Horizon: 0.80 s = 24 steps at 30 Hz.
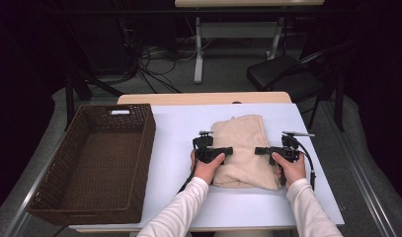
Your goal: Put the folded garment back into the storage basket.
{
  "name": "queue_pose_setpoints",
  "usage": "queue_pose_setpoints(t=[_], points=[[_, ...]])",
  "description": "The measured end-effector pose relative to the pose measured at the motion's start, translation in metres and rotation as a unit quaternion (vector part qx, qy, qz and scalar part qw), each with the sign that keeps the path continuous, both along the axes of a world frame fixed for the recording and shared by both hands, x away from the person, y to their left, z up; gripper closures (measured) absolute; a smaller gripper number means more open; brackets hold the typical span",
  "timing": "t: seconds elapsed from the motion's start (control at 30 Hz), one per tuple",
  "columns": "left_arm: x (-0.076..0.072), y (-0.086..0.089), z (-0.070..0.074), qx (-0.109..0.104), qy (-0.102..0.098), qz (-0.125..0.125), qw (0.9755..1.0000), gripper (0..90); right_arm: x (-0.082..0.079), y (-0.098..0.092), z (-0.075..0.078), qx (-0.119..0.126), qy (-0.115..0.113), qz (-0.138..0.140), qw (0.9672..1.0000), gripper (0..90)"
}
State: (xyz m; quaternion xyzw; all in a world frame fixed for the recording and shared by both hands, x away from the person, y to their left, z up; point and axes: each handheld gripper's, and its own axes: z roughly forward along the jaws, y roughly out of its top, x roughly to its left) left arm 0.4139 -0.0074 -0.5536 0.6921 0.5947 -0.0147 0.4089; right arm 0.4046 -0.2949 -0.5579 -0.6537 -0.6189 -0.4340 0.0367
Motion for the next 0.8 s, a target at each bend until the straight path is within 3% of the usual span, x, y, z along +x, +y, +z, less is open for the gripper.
queue_pose_setpoints(t=[0.37,0.53,0.8], points=[[-0.0001,-0.0001,0.0001,-0.001,0.001,0.0,1.0,15.9,0.0003,-0.0021,-0.0014,-0.002,-0.001,-0.002,1.0,51.7],[-0.0002,-0.0004,0.0001,0.0,0.001,0.001,1.0,16.0,0.0003,-0.0045,-0.0019,0.016,0.005,-0.003,0.9999,60.0],[-0.0005,-0.0002,0.0003,-0.006,0.003,-0.003,1.0,21.4,0.0007,-0.007,-0.0032,0.031,0.008,0.002,0.9995,65.2]])
